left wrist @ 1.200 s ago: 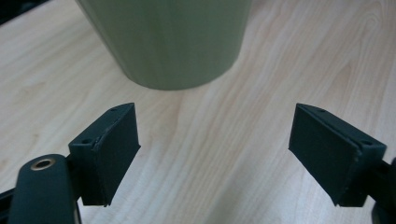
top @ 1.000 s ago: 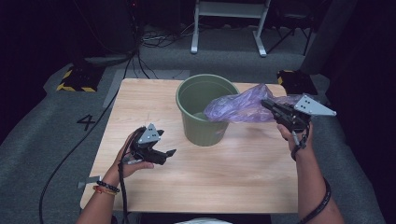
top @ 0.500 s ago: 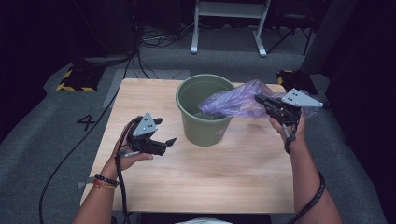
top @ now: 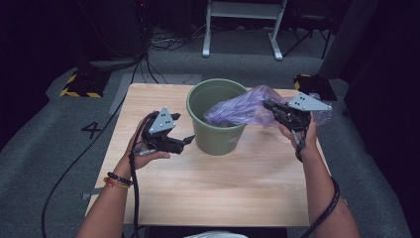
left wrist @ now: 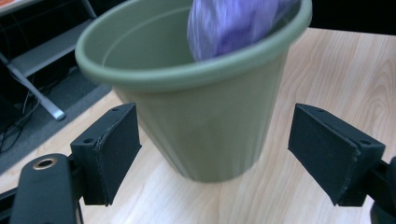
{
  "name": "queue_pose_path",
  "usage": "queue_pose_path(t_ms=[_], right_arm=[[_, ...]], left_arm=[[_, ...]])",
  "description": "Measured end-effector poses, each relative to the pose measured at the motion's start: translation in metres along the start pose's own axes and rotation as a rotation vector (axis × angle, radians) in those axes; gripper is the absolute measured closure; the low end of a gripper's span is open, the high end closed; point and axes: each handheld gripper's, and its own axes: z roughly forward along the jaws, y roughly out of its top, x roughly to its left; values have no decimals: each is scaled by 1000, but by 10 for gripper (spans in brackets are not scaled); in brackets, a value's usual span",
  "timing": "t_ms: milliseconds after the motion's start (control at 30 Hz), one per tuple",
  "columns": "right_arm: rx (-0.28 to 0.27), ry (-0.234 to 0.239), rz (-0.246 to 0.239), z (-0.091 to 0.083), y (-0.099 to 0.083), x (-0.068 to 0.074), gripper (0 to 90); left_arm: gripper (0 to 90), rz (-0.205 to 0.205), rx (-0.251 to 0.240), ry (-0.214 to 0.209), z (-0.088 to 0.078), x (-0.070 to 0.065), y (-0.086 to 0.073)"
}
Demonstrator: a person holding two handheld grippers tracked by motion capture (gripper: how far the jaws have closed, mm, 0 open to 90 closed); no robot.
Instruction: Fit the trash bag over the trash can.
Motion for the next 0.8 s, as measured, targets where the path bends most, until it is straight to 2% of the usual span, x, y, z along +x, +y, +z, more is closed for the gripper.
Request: queue_pose_path(t_ms=[233, 400, 467, 567, 667, 800], right_arm=[[24, 15, -24, 9, 5, 7, 897], [47, 10, -51, 14, 10, 13, 895], [55, 1, -57, 15, 10, 15, 893], [66, -13, -59, 16, 10, 15, 889], [67, -20, -49, 16, 9, 14, 881], [67, -20, -43, 15, 9, 12, 873]], left_arm=[[164, 51, -1, 0, 17, -1, 29], [165, 77, -18, 1, 25, -5, 42], [176, 74, -17, -8, 28, -6, 47], [187, 66, -17, 9, 33, -4, 51], [268, 67, -14, 51, 37, -1, 52], [319, 65, 0, 44, 42, 4, 54]])
